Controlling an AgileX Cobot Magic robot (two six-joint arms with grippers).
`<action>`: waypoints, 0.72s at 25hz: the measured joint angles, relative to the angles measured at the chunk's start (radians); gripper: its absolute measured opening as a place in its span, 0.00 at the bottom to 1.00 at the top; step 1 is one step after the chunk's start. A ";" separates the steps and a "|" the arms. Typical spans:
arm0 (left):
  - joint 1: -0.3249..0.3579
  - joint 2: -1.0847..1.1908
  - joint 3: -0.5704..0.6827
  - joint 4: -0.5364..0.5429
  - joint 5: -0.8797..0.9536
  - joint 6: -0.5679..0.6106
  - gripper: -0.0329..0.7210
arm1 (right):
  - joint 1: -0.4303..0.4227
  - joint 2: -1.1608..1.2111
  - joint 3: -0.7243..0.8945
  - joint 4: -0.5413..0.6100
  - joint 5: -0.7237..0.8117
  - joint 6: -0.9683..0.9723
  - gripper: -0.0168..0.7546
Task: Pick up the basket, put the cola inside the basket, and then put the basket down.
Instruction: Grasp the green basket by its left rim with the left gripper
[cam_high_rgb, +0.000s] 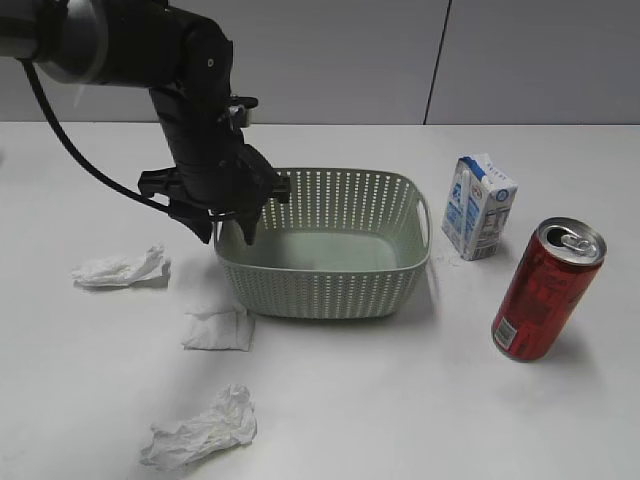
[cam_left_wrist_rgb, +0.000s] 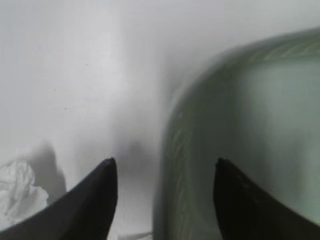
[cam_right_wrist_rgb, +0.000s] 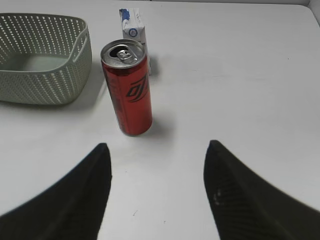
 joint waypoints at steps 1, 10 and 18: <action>0.000 0.000 0.000 0.000 0.000 -0.003 0.55 | 0.000 0.000 0.000 0.000 0.000 0.000 0.60; 0.000 0.000 0.000 0.000 0.000 -0.013 0.26 | 0.000 0.000 0.000 0.000 0.000 0.000 0.60; 0.013 0.000 -0.002 -0.027 0.003 -0.041 0.05 | 0.000 0.000 0.000 0.000 0.000 0.000 0.60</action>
